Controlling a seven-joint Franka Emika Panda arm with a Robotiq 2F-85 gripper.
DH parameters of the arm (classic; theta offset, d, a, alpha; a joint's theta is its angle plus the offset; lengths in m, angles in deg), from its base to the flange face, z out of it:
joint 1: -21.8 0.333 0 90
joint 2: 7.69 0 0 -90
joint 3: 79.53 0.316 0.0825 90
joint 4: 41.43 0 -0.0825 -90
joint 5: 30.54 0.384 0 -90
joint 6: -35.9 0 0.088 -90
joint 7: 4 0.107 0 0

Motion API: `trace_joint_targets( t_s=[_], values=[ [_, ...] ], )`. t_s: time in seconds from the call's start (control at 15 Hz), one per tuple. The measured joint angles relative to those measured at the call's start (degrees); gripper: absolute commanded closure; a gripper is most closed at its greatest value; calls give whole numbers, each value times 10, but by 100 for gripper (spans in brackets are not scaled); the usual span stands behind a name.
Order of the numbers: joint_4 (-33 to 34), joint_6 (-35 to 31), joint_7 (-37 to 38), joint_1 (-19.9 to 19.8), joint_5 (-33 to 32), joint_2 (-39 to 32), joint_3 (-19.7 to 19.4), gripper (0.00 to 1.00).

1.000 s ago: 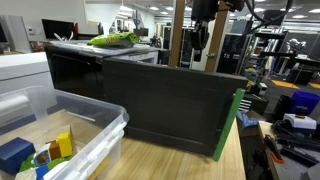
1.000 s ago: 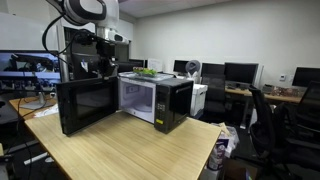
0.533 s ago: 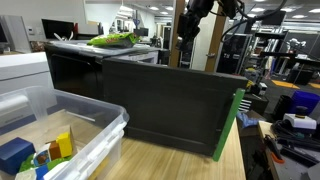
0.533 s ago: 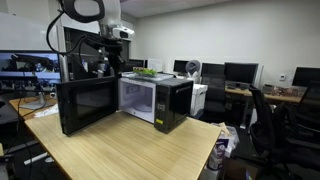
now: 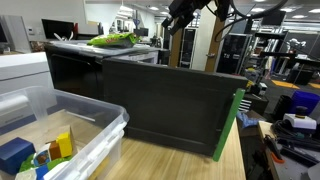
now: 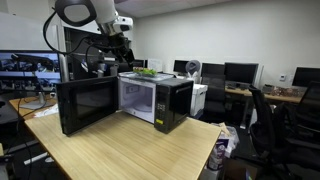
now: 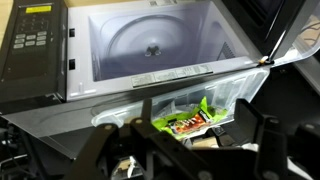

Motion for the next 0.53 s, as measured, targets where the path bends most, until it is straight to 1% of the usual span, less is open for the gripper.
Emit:
trace_joint_targets(
  t_s=[0.27, 0.53],
  values=[
    [-21, -52, -159, 66, 107, 26, -44, 0],
    [-32, -80, -316, 124, 171, 36, -99, 0]
  ],
)
